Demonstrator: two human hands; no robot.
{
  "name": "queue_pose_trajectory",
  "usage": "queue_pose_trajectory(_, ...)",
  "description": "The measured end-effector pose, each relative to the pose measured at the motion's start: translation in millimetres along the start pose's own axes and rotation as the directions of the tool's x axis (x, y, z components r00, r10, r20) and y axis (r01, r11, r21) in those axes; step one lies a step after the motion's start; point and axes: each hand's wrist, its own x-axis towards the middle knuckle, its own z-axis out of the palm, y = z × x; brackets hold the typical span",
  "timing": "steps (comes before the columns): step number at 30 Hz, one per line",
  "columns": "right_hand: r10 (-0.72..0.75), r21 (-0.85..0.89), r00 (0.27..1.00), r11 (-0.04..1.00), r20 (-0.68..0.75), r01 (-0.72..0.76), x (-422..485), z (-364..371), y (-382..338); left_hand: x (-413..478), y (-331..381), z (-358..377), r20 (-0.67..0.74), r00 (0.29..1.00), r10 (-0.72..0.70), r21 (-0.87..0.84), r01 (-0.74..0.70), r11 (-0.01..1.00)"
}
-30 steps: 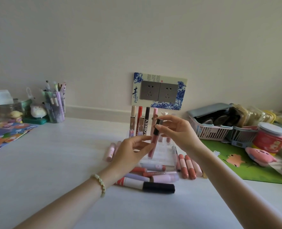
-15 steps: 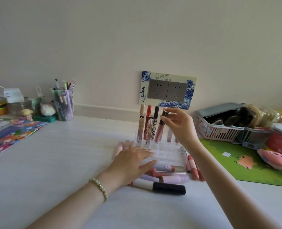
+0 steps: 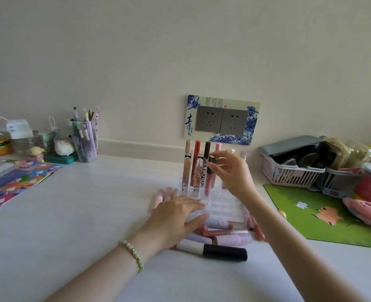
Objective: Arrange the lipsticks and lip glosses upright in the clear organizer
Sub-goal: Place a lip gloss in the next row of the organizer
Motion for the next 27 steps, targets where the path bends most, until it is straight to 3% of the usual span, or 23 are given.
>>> queue_pose_trajectory(15, 0.036, -0.033, 0.999, 0.999, 0.013, -0.036, -1.6, 3.2, 4.7, -0.2, 1.0, -1.3, -0.014, 1.000, 0.007, 0.024, -0.007, 1.000)
queue_pose_trajectory(27, -0.056, -0.082, 0.998, 0.995, 0.010, 0.057, -3.0, -38.6, -9.0, -2.5, 10.4, -5.0, -0.005, 1.000, -0.022, -0.052, 0.021, 0.998)
